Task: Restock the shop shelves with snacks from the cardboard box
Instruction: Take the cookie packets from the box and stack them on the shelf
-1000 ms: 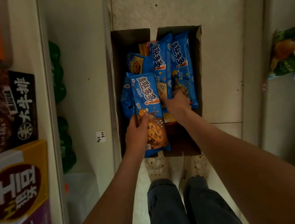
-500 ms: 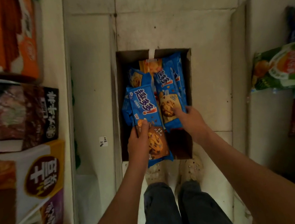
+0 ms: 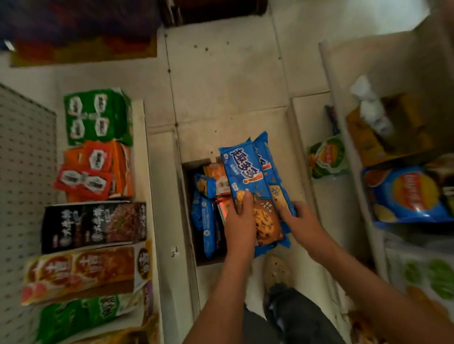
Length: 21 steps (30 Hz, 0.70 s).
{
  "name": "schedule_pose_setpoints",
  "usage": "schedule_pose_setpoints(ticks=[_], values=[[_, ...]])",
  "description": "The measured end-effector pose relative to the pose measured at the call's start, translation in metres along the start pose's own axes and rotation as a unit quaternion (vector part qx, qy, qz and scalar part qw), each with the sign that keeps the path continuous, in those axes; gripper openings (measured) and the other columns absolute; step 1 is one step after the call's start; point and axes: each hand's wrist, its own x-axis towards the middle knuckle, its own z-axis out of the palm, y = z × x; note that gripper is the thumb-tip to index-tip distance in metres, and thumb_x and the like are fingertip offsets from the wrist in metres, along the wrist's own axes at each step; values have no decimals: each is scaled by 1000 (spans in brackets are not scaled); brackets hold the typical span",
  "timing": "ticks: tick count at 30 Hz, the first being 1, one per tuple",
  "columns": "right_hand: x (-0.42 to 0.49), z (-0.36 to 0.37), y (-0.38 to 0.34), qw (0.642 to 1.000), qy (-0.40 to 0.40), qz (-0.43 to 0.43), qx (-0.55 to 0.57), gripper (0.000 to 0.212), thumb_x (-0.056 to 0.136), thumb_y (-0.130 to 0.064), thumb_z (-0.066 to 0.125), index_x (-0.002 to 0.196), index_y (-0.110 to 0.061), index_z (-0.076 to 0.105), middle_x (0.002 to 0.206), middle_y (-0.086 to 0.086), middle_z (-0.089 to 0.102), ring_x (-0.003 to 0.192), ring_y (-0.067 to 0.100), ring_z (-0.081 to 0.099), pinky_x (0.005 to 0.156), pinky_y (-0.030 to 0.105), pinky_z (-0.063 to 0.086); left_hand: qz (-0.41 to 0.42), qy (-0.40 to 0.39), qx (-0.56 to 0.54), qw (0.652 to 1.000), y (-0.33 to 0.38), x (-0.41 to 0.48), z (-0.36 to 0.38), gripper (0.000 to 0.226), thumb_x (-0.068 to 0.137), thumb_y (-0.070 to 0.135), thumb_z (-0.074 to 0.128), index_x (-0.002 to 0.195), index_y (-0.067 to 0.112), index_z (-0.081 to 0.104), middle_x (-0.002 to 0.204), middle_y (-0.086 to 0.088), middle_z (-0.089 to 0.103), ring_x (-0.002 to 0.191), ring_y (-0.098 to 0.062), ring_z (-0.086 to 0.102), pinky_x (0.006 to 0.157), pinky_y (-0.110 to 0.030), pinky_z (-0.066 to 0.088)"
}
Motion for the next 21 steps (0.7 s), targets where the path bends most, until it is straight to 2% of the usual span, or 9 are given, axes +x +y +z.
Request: schedule_pose_setpoints(ticks=[3, 5, 7, 9, 12, 14, 16, 18, 21], values=[[-40, -29, -21, 1000, 22, -7, 16, 28, 91, -36, 56, 110, -15, 53, 103, 2, 63, 87, 12, 61, 70, 22, 50, 10, -23, 19, 1000, 28, -39, 9, 56, 88, 60, 49, 133, 26, 47, 123, -2, 60, 109, -22, 60, 97, -46, 49], [-72, -47, -32, 999, 51, -18, 5, 25, 92, -35, 56, 106, -15, 53, 99, 1, 62, 82, 9, 59, 64, 19, 47, 14, -46, 27, 998, 42, -71, 16, 54, 92, 53, 47, 137, 24, 43, 129, -4, 57, 113, -25, 58, 97, -44, 48], [-100, -64, -38, 997, 74, -26, 8, 19, 93, -32, 55, 102, -16, 51, 94, 1, 61, 77, 7, 56, 61, 17, 44, 17, -62, 29, 998, 54, -101, 22, 54, 95, 50, 45, 140, 21, 40, 129, -3, 54, 114, -25, 56, 92, -37, 49], [-125, -78, -37, 996, 88, -24, 22, 16, 93, -30, 55, 102, -17, 51, 100, 4, 62, 82, 10, 58, 67, 21, 47, 10, -79, 30, 996, 60, -129, 26, 52, 96, 50, 40, 139, 20, 41, 126, -4, 54, 109, -25, 57, 87, -35, 50], [-171, -100, -24, 991, 124, -20, 42, 24, 93, -30, 55, 111, -13, 53, 102, 1, 60, 83, 9, 57, 62, 14, 45, 16, -123, 63, 990, 59, -172, 36, 50, 96, 54, 36, 131, 20, 48, 120, -7, 60, 105, -27, 61, 92, -44, 52], [-201, -111, -7, 986, 155, -8, 67, 29, 93, -32, 54, 114, -12, 53, 103, 1, 61, 86, 10, 58, 64, 16, 47, 22, -158, 96, 982, 52, -197, 42, 45, 96, 55, 35, 121, 22, 52, 112, -7, 63, 101, -26, 63, 91, -46, 53], [-228, -118, 9, 981, 174, 6, 87, 28, 94, -32, 53, 113, -11, 53, 100, 1, 60, 82, 9, 57, 60, 13, 45, 37, -189, 144, 971, 42, -214, 48, 41, 94, 59, 35, 114, 27, 51, 109, -7, 64, 100, -25, 63, 91, -46, 53], [-251, -123, 30, 974, 193, 21, 118, 31, 92, -35, 54, 112, -12, 55, 102, 4, 62, 83, 11, 58, 66, 19, 48, 58, -227, 199, 952, 28, -228, 55, 47, 91, 65, 34, 115, 29, 53, 111, -8, 66, 98, -26, 65, 89, -48, 53], [-285, -127, 62, 961, 230, 40, 147, 35, 89, -43, 55, 115, -19, 54, 106, 1, 62, 93, 15, 61, 80, 31, 52, 86, -259, 253, 928, 4, -249, 64, 51, 94, 60, 33, 123, 22, 52, 107, -7, 65, 96, -26, 64, 89, -47, 53]])
